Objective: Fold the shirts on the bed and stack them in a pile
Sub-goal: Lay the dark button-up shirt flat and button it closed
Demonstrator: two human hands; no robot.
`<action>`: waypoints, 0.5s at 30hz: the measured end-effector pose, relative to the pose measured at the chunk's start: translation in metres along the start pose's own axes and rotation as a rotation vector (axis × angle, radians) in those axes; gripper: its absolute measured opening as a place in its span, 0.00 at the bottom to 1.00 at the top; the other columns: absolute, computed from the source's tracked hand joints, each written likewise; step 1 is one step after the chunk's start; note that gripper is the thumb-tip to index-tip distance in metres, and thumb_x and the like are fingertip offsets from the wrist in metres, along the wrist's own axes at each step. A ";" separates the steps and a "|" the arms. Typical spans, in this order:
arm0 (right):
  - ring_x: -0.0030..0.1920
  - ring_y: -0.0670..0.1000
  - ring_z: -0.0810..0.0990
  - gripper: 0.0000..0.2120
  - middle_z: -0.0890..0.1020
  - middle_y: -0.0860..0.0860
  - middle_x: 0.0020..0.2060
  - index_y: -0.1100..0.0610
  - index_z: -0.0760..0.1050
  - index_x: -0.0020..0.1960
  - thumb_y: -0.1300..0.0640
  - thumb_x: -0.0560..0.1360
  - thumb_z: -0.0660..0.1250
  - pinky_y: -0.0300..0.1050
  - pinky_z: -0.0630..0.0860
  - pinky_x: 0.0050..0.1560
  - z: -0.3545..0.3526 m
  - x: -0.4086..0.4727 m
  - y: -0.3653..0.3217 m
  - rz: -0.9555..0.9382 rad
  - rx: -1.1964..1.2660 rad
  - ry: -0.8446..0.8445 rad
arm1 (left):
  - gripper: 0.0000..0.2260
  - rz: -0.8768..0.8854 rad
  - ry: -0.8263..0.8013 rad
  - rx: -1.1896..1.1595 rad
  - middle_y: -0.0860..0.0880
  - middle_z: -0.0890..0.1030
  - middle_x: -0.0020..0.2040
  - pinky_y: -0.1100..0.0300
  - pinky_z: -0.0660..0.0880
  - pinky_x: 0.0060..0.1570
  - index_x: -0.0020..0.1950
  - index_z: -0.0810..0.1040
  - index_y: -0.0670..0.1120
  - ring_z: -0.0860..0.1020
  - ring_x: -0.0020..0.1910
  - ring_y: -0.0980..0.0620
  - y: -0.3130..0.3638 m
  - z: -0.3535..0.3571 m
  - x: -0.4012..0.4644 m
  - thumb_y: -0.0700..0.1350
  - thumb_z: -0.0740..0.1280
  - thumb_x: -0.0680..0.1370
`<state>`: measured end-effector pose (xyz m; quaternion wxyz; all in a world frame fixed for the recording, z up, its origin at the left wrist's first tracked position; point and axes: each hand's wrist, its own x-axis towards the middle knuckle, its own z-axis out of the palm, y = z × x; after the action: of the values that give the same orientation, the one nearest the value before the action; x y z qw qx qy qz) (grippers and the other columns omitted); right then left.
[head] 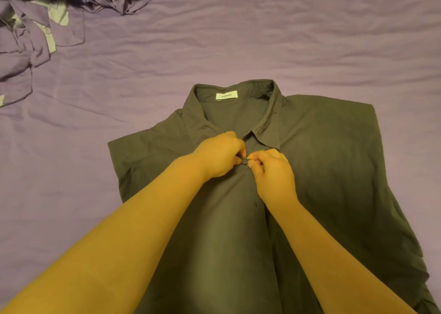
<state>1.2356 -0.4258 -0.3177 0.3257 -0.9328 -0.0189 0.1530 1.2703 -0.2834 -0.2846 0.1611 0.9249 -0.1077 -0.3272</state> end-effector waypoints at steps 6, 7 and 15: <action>0.42 0.48 0.73 0.04 0.75 0.49 0.41 0.56 0.79 0.49 0.59 0.75 0.67 0.47 0.74 0.47 -0.002 0.003 0.004 0.055 0.200 0.016 | 0.09 0.070 0.003 -0.042 0.47 0.72 0.55 0.53 0.72 0.53 0.58 0.77 0.48 0.72 0.48 0.51 -0.008 0.000 0.003 0.44 0.64 0.79; 0.40 0.48 0.73 0.03 0.75 0.49 0.38 0.55 0.77 0.48 0.59 0.75 0.68 0.46 0.74 0.46 -0.004 0.005 0.004 0.093 0.252 0.014 | 0.08 0.066 0.000 -0.072 0.47 0.72 0.55 0.55 0.72 0.51 0.57 0.77 0.48 0.71 0.43 0.54 -0.009 -0.001 0.005 0.44 0.64 0.79; 0.34 0.46 0.70 0.04 0.71 0.47 0.32 0.53 0.71 0.44 0.59 0.76 0.65 0.47 0.72 0.42 -0.004 0.008 0.003 0.058 0.260 0.015 | 0.06 0.021 0.636 -0.124 0.50 0.72 0.54 0.61 0.71 0.37 0.52 0.76 0.47 0.72 0.45 0.54 0.010 0.035 -0.017 0.47 0.65 0.77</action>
<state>1.2439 -0.4300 -0.3185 0.4395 -0.8840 0.0307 0.1565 1.2340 -0.2954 -0.2969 0.2462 0.9680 -0.0412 -0.0261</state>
